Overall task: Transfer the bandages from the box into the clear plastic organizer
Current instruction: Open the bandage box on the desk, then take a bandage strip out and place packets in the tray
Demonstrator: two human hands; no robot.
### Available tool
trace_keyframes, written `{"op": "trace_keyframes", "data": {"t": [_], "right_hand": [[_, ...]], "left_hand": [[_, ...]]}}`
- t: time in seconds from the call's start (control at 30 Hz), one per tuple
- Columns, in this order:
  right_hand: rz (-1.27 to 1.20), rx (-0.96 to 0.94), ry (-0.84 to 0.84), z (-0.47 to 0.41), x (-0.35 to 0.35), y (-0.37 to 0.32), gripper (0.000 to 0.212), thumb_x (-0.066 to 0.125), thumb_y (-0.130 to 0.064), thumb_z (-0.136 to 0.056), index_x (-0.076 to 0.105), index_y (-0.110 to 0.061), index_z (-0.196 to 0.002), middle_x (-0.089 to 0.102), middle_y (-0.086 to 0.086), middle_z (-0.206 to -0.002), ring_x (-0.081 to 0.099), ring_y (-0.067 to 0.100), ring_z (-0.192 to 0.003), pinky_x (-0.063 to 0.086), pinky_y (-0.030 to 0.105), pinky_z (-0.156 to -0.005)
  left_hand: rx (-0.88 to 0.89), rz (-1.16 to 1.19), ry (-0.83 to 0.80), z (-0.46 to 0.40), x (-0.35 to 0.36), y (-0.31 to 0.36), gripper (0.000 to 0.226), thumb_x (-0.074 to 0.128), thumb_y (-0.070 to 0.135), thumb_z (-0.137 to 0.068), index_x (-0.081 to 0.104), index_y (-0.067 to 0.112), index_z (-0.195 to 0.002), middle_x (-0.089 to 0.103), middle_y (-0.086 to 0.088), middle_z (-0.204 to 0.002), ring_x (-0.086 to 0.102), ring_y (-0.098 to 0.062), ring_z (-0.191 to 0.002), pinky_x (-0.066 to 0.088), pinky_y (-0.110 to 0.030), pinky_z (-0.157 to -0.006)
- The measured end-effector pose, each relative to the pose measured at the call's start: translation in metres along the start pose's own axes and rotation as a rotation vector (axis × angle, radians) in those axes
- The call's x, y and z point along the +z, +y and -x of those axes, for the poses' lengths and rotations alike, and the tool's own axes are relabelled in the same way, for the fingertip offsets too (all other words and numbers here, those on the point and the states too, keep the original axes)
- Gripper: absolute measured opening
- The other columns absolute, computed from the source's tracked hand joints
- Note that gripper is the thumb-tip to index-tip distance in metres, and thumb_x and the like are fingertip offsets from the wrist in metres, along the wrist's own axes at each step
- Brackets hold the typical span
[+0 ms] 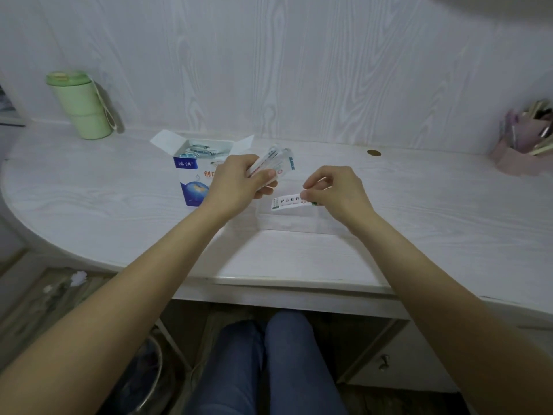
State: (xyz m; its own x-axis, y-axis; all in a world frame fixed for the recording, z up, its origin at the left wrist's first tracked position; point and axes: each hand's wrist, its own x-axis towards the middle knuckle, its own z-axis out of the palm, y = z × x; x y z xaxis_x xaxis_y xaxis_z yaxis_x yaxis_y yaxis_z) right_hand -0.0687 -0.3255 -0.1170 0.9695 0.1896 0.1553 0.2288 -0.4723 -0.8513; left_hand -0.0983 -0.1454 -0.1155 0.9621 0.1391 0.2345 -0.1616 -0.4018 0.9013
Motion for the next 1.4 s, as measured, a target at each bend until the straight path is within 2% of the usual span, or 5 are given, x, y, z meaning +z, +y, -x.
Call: {"op": "trace_keyframes", "data": {"t": [0.3, 0.57, 0.73, 1.03, 1.4], "right_hand": [[0.506, -0.189, -0.104, -0.001, 0.033, -0.005, 0.014, 0.07, -0.007, -0.077, 0.066, -0.018, -0.069, 0.067, 0.0, -0.075, 0.063, 0.019, -0.075, 0.053, 0.032, -0.069], [0.712, -0.257, -0.165, -0.003, 0.032, -0.012, 0.017, 0.062, -0.008, -0.082, 0.071, -0.021, -0.077, 0.07, -0.003, -0.084, 0.06, 0.017, -0.08, 0.044, 0.028, -0.064], [0.587, -0.268, -0.251, -0.006, 0.025, -0.007, 0.013, 0.065, -0.012, -0.086, 0.076, -0.017, -0.092, 0.071, -0.003, -0.088, 0.062, 0.014, -0.082, 0.051, 0.026, -0.076], [-0.111, -0.099, -0.001, -0.007, 0.0, -0.009, 0.023, 0.08, -0.027, -0.074, 0.066, -0.021, -0.091, 0.068, -0.004, -0.074, 0.062, 0.005, -0.063, 0.044, 0.014, -0.053], [-0.077, -0.024, -0.004, 0.001, -0.035, 0.011, 0.005, 0.07, -0.01, -0.084, 0.07, -0.014, -0.08, 0.062, -0.005, -0.062, 0.056, 0.004, -0.057, 0.047, 0.014, -0.055]], "left_hand": [[-0.032, -0.027, -0.034, 0.002, -0.001, -0.012, 0.012, 0.057, 0.021, -0.093, 0.064, 0.013, -0.1, 0.071, -0.003, -0.091, 0.071, -0.017, -0.08, 0.055, -0.033, -0.074], [-0.032, -0.034, -0.042, 0.001, -0.002, -0.015, 0.016, 0.056, 0.021, -0.094, 0.065, 0.014, -0.105, 0.072, -0.001, -0.09, 0.07, -0.013, -0.081, 0.056, -0.029, -0.073], [-0.045, 0.005, -0.061, 0.002, -0.003, -0.015, 0.015, 0.057, 0.02, -0.094, 0.064, 0.013, -0.105, 0.072, -0.001, -0.089, 0.071, -0.015, -0.081, 0.055, -0.029, -0.073], [-0.027, 0.034, -0.191, 0.007, -0.001, 0.0, 0.007, 0.061, 0.018, -0.091, 0.063, 0.024, -0.092, 0.073, 0.003, -0.082, 0.066, -0.007, -0.06, 0.051, -0.015, -0.054], [-0.053, 0.166, -0.122, 0.0, 0.015, 0.011, 0.015, 0.05, 0.018, -0.097, 0.063, 0.011, -0.101, 0.068, 0.0, -0.088, 0.066, -0.008, -0.069, 0.056, -0.021, -0.067]]}}
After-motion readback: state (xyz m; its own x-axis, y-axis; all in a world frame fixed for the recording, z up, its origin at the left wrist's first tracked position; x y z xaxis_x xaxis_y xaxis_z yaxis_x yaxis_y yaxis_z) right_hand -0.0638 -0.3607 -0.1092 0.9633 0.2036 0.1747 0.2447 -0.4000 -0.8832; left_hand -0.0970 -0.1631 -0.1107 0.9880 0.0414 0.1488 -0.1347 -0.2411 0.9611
